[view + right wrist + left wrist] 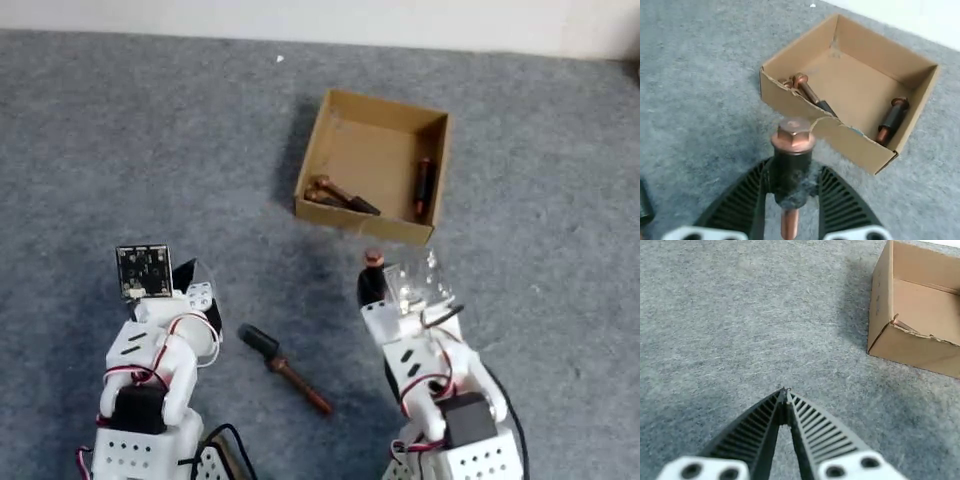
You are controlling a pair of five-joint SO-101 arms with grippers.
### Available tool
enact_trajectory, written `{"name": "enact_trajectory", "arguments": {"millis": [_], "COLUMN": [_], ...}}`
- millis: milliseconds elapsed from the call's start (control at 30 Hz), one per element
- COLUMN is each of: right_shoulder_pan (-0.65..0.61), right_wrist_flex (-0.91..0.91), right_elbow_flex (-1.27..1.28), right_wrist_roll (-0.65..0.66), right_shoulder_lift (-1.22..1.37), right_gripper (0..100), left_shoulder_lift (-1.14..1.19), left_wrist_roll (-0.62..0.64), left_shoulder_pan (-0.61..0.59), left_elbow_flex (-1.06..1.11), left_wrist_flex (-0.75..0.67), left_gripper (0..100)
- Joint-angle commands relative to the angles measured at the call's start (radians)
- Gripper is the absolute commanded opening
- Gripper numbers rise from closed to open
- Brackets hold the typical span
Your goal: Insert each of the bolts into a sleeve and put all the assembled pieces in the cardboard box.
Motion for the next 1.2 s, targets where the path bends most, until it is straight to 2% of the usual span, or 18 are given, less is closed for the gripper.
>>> {"name": "enact_trajectory", "arguments": {"millis": [0, 200, 467, 767, 1167], "right_shoulder_pan": [0.013, 0.013, 0.015, 0.125, 0.173], "right_wrist_flex": [-0.008, -0.008, -0.010, -0.015, -0.015], "right_elbow_flex": [-0.173, -0.377, -0.593, -0.906, -1.412], "right_wrist_roll": [-0.008, -0.009, -0.003, -0.003, -0.009], "right_shoulder_lift": [0.223, 0.561, 0.843, 1.185, 1.732], "right_gripper": [0.5, 0.5, 0.5, 0.5, 0.5], "left_shoulder_lift": [-0.004, -0.002, -0.002, -0.002, -0.002], "left_wrist_roll": [-0.015, -0.015, -0.015, -0.015, -0.015], "left_shoulder_pan": [-0.007, -0.007, -0.007, -0.007, -0.007], "left_elbow_flex": [0.022, 0.022, 0.022, 0.022, 0.022], "left_wrist_flex": [0.003, 0.003, 0.003, 0.005, 0.005], "left_gripper": [1, 1, 1, 1, 1]}}
